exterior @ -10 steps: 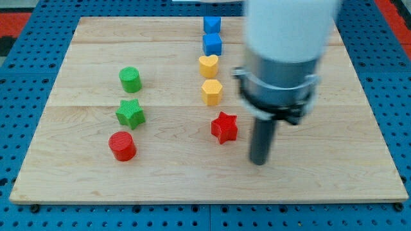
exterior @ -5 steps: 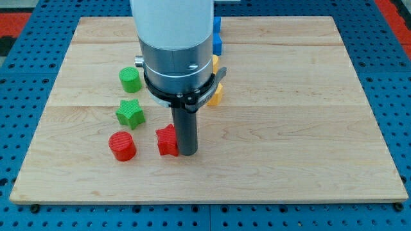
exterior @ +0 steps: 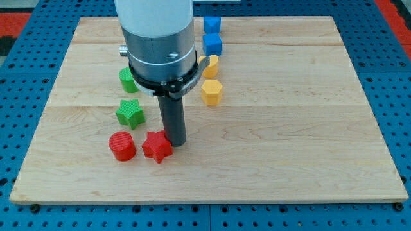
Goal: Place the red star bottom to the red circle
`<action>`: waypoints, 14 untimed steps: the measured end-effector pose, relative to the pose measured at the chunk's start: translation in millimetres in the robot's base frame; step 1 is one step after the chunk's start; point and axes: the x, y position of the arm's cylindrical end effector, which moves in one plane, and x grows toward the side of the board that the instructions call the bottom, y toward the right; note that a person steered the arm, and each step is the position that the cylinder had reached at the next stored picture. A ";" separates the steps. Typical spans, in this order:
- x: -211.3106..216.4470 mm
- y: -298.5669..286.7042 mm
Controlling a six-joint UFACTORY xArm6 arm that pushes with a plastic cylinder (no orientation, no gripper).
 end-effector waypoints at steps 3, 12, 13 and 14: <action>12.9 -24.4; 32.4 -51.1; 40.9 -59.8; 57.0 -61.5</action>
